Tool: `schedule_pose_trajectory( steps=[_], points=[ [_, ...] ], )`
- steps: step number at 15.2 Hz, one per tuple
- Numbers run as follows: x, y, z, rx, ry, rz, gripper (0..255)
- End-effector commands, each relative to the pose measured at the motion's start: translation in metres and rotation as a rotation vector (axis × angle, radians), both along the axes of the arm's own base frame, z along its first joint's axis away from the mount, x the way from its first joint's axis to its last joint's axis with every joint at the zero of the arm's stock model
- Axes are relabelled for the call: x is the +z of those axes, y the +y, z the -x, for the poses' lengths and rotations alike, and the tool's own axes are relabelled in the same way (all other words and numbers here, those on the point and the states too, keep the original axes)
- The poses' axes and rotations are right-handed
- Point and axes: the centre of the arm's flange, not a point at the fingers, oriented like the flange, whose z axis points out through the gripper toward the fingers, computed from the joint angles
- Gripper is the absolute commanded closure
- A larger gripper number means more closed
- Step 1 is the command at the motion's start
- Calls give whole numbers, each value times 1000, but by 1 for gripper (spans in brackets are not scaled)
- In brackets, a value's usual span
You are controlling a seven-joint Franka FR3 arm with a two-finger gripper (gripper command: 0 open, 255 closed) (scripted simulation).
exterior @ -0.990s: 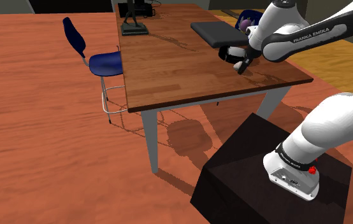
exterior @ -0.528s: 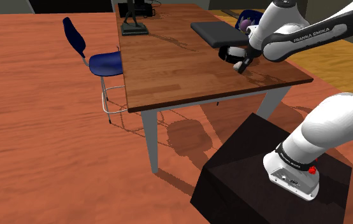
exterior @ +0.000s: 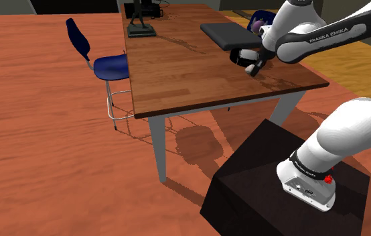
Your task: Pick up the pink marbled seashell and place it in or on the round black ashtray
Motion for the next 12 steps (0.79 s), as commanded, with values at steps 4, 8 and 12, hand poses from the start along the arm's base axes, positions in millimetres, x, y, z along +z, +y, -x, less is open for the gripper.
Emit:
schedule_pose_trajectory(
  steps=[4,8,12],
  points=[
    [24,0,0,0,3,-1,255],
    [45,0,0,0,3,-1,255],
    [66,0,0,0,3,-1,255]
  ],
)
